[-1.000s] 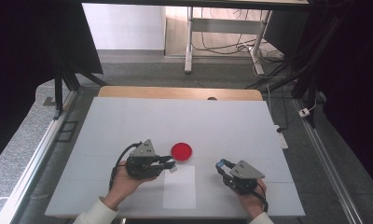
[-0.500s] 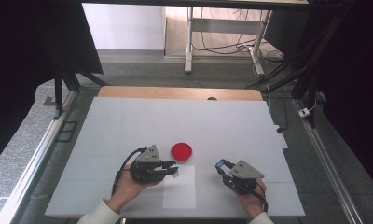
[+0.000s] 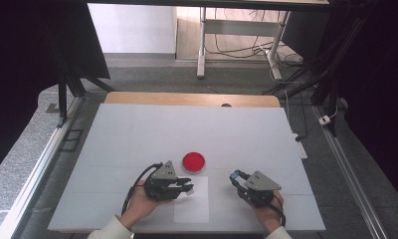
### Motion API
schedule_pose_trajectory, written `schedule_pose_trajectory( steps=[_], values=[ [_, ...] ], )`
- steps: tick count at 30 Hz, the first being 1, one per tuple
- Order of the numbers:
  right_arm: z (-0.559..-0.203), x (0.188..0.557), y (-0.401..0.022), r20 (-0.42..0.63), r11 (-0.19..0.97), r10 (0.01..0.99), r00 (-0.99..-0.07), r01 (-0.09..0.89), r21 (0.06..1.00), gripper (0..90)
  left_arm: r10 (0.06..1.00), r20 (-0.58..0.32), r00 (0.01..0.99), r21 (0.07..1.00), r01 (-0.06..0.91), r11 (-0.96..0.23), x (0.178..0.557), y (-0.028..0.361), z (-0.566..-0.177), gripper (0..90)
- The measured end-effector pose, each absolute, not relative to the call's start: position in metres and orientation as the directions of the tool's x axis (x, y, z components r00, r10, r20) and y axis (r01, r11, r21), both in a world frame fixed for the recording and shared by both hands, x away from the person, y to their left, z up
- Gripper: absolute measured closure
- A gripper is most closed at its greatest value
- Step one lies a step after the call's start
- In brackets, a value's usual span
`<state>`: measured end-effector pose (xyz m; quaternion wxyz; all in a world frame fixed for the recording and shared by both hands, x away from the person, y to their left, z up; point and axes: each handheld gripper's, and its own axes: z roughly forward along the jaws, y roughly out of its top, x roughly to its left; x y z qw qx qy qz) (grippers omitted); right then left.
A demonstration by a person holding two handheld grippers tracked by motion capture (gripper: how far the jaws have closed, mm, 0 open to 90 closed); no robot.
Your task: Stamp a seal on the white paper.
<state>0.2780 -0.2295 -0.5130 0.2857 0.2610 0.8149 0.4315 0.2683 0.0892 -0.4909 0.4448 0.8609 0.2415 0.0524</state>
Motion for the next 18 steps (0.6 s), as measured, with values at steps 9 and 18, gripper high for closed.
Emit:
schedule_pose_trajectory(
  steps=[9,18],
  values=[
    [-0.513,0.278,-0.229,-0.241,0.493,0.671,-0.702,0.180,0.851,65.1,0.467,-0.118,0.876,0.788,0.369,-0.493,0.268,0.085,-0.496,75.3],
    [-0.514,0.278,-0.229,-0.242,0.495,0.669,-0.703,0.178,0.851,65.1,0.472,-0.107,0.875,0.780,0.368,-0.506,0.268,0.082,-0.502,75.3]
  ],
)
